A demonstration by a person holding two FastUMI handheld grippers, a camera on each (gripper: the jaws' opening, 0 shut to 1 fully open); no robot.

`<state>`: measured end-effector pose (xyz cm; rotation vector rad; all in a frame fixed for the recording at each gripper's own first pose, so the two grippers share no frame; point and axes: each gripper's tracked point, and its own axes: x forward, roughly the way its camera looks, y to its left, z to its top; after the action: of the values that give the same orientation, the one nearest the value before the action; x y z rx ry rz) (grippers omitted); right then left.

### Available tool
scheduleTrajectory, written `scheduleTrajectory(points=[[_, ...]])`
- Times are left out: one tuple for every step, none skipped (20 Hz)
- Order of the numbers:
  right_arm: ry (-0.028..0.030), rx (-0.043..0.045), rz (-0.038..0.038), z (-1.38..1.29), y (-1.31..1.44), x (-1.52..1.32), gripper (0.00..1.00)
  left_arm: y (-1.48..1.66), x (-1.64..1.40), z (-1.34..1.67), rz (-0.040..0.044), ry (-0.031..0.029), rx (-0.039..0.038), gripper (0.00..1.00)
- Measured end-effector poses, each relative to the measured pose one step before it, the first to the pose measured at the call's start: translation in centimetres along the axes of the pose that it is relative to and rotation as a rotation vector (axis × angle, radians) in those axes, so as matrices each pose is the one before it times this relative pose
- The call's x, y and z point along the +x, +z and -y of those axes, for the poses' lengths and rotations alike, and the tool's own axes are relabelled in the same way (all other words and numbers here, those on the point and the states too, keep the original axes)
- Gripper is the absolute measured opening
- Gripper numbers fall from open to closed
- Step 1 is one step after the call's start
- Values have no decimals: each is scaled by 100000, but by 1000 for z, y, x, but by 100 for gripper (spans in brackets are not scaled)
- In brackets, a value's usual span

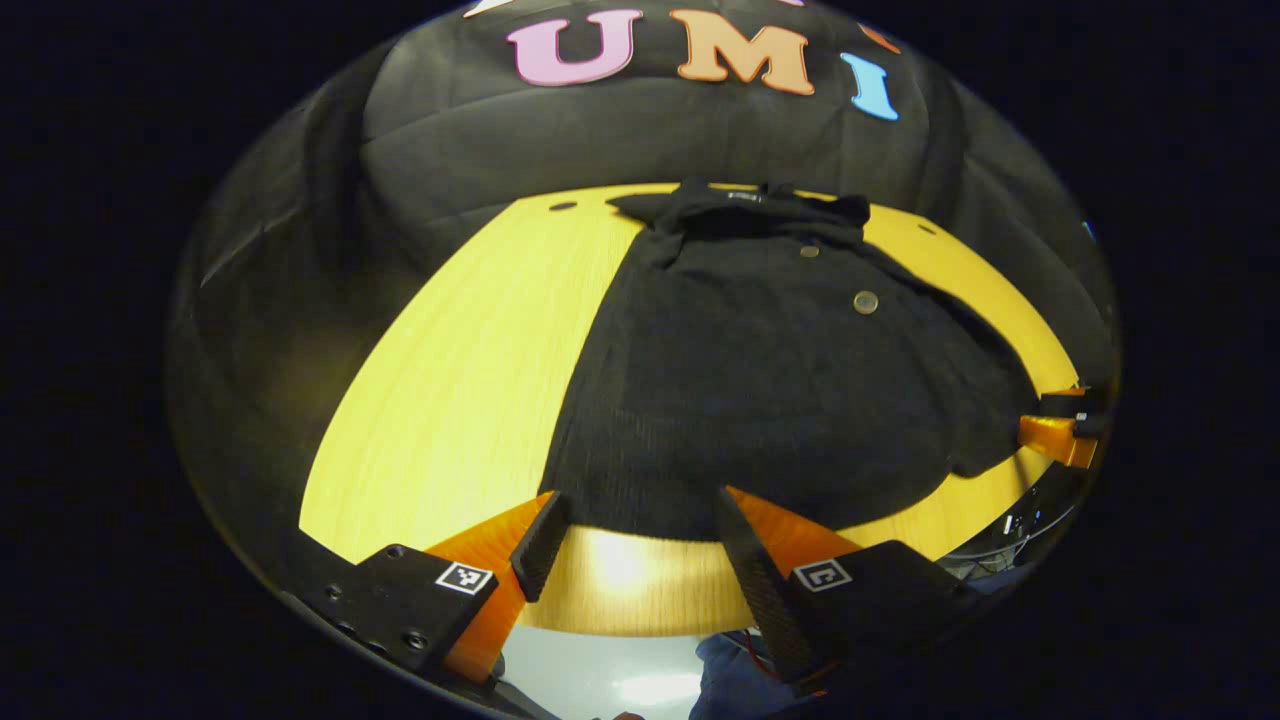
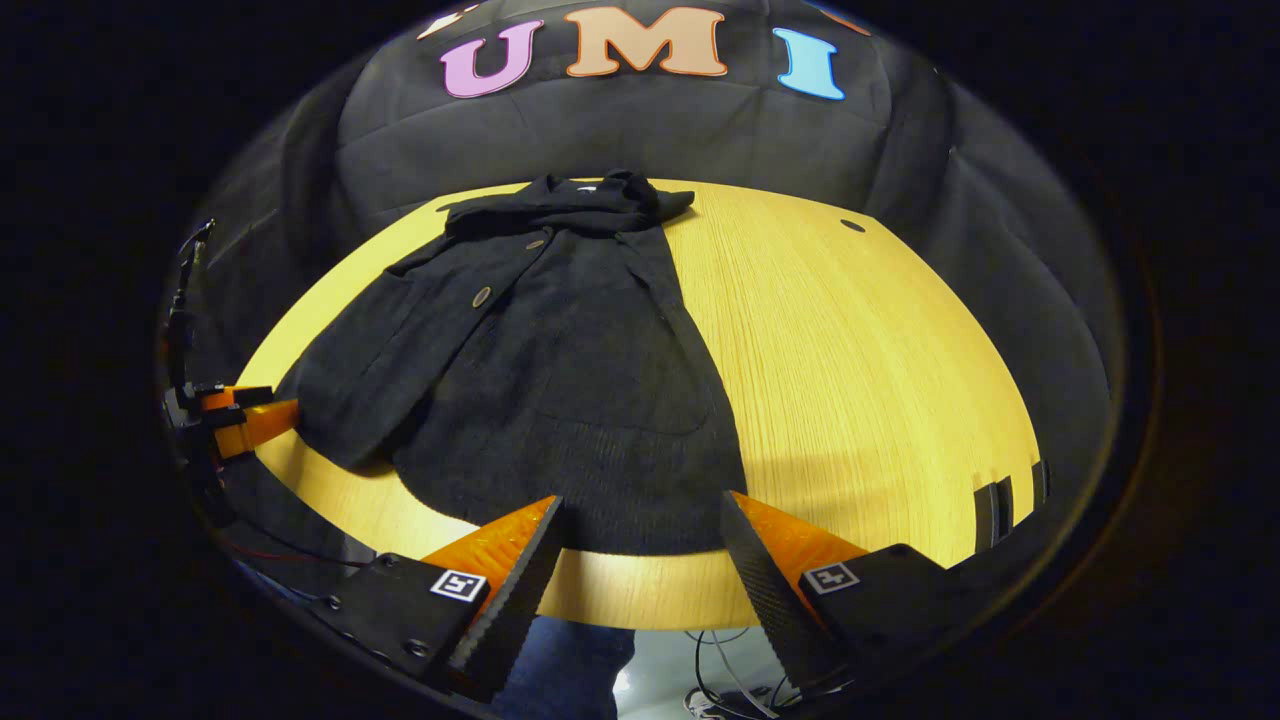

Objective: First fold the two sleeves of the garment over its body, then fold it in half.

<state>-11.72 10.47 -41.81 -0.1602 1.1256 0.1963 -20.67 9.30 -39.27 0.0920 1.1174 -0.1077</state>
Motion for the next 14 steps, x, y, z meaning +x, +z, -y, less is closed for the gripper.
scheduleTrajectory(points=[[103,-569,-1201,41,-451,160,95,444,-126,61,-152,401,-851,94],[581,-745,-329,81,-101,109,99,-635,272,226,-1848,-316,-2309,91],[422,69,164,13,143,33,99,105,185,-219,1794,150,-2060,92],[1376,185,-275,-178,-73,260,96,-370,82,76,-1159,-26,-1965,93],[1240,-143,227,-161,28,258,96,117,-278,98,1290,-65,484,93],[1200,310,-137,-167,-28,76,92,34,119,-2,383,-60,992,94],[172,620,954,11,138,-67,90,-68,-297,26,1268,-20,-396,94],[109,-32,299,7,-143,150,89,244,115,105,1300,-124,-141,93],[466,-313,396,-116,43,-17,87,-150,-70,39,892,-457,767,92],[790,-501,289,-189,30,67,86,76,-125,318,858,-1327,516,88],[930,-850,-68,-228,120,111,80,-198,146,523,-366,-274,765,84],[878,-677,43,-345,14,154,70,73,88,264,-286,-430,139,73],[482,-726,-165,-298,86,113,63,84,37,238,-736,-1009,-225,70],[869,-537,-74,-296,-52,-41,52,166,153,330,-297,-900,164,58]])
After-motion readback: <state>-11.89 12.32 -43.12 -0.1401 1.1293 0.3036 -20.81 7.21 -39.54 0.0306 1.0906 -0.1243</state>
